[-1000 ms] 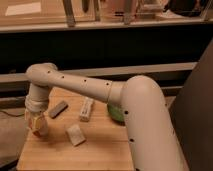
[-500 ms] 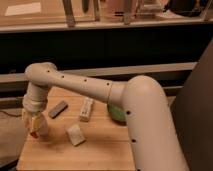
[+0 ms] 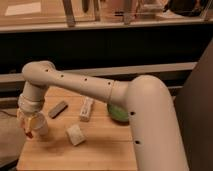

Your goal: Place the pepper in the ceramic cup

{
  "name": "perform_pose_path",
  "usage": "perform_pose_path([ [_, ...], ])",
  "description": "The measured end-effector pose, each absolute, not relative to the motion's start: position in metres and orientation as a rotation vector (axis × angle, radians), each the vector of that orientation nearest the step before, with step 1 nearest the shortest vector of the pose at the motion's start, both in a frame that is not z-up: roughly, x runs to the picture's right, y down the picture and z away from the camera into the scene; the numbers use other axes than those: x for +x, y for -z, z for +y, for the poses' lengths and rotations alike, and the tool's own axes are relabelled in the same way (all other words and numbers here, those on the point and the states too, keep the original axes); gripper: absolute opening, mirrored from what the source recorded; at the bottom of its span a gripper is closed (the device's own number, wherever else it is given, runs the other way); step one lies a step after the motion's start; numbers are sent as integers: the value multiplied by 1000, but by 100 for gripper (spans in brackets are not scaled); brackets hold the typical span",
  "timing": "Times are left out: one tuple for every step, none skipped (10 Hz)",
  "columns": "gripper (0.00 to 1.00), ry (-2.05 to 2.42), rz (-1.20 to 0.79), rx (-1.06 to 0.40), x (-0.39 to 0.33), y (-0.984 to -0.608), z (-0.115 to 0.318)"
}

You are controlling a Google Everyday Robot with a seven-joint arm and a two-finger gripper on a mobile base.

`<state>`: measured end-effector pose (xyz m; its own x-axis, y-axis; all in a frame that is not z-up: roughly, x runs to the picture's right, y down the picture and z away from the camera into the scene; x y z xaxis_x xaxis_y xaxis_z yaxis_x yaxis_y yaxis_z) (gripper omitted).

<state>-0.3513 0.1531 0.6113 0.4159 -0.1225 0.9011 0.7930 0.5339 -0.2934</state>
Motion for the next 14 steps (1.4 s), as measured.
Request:
perform_pose_path([
  [0,673,-988,-803,-354,-603,151],
  [0,677,-997,-791,-355,-598,150],
  [0,680,-1002,-784,-355,-595,149],
  [0,682,-1012,-775,-356,-591,148],
  [0,685,-1022,-766,-357,-587,146],
  [0,685,-1030,-760,-357,-586,146],
  [0,685,-1044,-749,-358,-582,144],
  [0,685,-1058,-735,-359,-578,141],
  [0,686,-1070,-723,-361,-574,139],
  [0,688,-1079,-713,-362,-570,136],
  [0,692,-1093,-694,-364,-564,132],
  [0,694,-1102,-681,-364,-560,129],
  [0,693,-1107,-670,-364,-558,127],
  [0,690,-1112,-657,-363,-556,124],
])
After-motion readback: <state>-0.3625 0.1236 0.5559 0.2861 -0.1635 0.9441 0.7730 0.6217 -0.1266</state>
